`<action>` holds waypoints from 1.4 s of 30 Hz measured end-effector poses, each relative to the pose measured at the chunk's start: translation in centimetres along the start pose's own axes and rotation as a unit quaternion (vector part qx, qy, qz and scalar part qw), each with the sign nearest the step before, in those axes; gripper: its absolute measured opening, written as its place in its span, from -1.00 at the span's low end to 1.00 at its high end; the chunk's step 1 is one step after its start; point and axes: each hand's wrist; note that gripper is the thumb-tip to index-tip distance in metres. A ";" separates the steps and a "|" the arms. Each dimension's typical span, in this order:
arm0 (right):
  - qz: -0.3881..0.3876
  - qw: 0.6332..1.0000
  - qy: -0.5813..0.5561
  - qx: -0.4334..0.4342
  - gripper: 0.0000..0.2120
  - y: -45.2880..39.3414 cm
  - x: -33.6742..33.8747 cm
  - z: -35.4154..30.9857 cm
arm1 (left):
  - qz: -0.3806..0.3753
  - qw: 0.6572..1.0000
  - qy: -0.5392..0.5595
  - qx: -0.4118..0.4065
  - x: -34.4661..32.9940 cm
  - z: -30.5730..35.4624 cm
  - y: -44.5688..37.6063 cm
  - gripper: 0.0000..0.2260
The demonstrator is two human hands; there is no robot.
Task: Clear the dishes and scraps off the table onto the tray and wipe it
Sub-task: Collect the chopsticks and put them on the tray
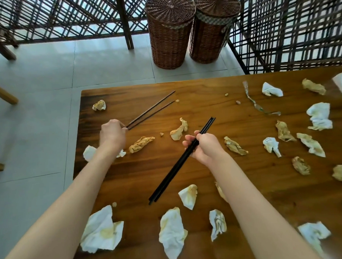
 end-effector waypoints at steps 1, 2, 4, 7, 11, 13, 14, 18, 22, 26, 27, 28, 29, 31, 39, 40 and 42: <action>-0.005 1.000 -0.006 0.004 -0.77 0.5 0.7 -0.1 | -0.021 0.999 0.033 -0.011 0.2 0.6 1.9 -0.81; -0.009 1.000 -0.011 0.008 -0.77 1.0 1.4 -0.3 | -0.043 0.997 0.057 -0.026 0.3 1.2 3.9 -0.82; -0.013 1.000 -0.019 0.018 -0.75 2.0 3.1 -0.6 | -0.087 0.990 0.098 -0.060 0.1 2.4 8.1 -0.84; -0.019 0.999 -0.033 0.035 -0.75 3.3 5.8 -1.3 | -0.158 0.970 0.166 -0.081 -0.7 4.1 14.0 -0.86; -0.034 0.996 -0.047 0.062 -0.80 5.1 9.9 -2.2 | -0.204 0.958 0.187 -0.079 -2.3 5.7 20.2 -0.82; -0.045 0.995 -0.054 0.074 -0.79 5.9 12.3 -2.7 | -0.214 0.957 0.183 -0.075 -3.0 6.3 22.9 -0.81; -0.052 0.994 -0.062 0.076 -0.78 6.3 13.5 -2.9 | -0.213 0.958 0.180 -0.074 -3.3 6.6 24.2 -0.81; -0.091 0.985 -0.124 0.080 -0.82 8.0 17.9 -3.7 | -0.213 0.958 0.182 -0.068 -4.3 7.7 29.0 -0.91; -0.100 0.983 -0.117 0.104 -0.83 9.3 21.3 -4.5 | -0.227 0.954 0.188 -0.044 -5.2 8.9 32.7 -0.92; -0.082 0.986 -0.110 0.097 -0.79 10.1 24.1 -5.2 | -0.245 0.946 0.210 -0.015 -6.0 10.0 35.4 -0.96; -0.077 0.986 -0.108 0.097 -0.79 10.2 24.6 -5.2 | -0.248 0.945 0.213 -0.012 -6.2 10.3 36.0 -0.94; -0.073 0.987 -0.106 0.098 -0.78 10.4 25.1 -5.3 | -0.250 0.944 0.215 -0.012 -6.4 10.6 36.5 -0.92; -0.070 0.987 -0.105 0.099 -0.78 10.5 25.5 -5.3 | -0.252 0.943 0.216 -0.014 -6.5 10.8 37.0 -0.92; -0.067 0.987 -0.107 0.103 -0.78 10.8 26.2 -5.5 | -0.257 0.942 0.215 -0.017 -6.6 11.4 37.5 -0.94; -0.030 0.984 -0.134 0.113 -0.79 11.4 28.7 -7.2 | -0.276 0.942 0.179 -0.071 -7.0 14.2 37.7 -0.96; -0.019 0.983 -0.140 0.114 -0.78 11.5 29.2 -7.5 | -0.280 0.941 0.172 -0.085 -7.1 14.7 37.7 -0.97; -0.007 0.982 -0.145 0.121 -0.79 11.5 30.4 -8.0 | -0.291 0.936 0.171 -0.099 -7.2 15.9 37.6 -0.97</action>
Point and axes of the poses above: each hand's wrist, its own y-axis away from the middle knuckle, its own x-axis out of the back of the hand, z = x × y, and after that the axes turned 7 degrees about x, right-handed
